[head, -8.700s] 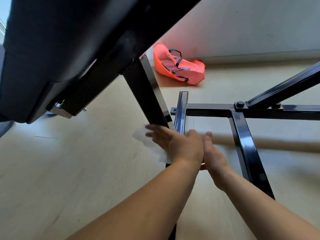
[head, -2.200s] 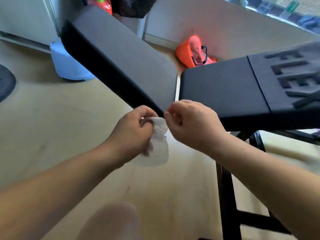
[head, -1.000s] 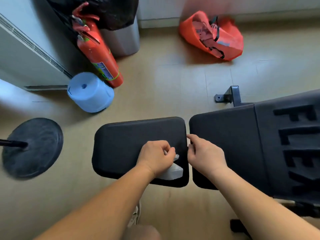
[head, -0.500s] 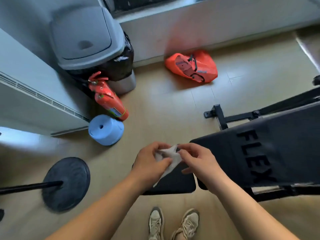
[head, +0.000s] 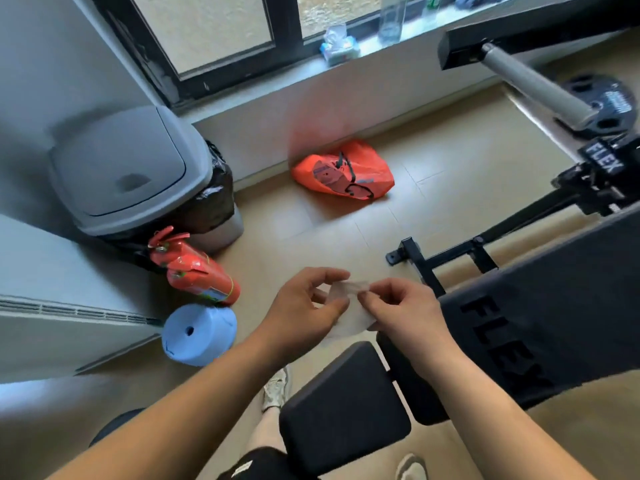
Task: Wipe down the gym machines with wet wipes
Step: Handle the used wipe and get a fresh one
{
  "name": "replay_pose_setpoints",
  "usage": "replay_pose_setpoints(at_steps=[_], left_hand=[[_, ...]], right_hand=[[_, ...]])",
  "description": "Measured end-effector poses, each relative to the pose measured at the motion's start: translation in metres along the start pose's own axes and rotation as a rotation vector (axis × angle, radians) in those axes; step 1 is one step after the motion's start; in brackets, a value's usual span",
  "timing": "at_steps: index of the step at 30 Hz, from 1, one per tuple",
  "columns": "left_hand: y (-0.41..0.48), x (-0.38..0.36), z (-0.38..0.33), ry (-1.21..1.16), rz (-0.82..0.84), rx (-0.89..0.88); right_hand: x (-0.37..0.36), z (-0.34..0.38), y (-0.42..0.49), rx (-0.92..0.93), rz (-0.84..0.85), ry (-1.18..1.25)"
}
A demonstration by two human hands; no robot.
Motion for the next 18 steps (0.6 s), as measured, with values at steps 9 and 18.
replay_pose_setpoints(at_steps=[9,18], left_hand=[[0.099,0.039,-0.007,0.354,0.178,-0.528],[0.168,0.12,0.049,0.283,-0.066,0.019]], right_hand=[[-0.088,0.042,0.051,-0.16,-0.089,0.121],[-0.127,0.066,0.092,-0.143,-0.135,0.025]])
Point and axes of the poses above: each hand's wrist, its own y-axis towards the middle knuckle, its own x-axis out of the back of the hand, z = x × y, the point moved 5 cm from there along y, towards the middle knuckle, and after that the axes turned 9 degrees about -z, right-handed, at the moved point
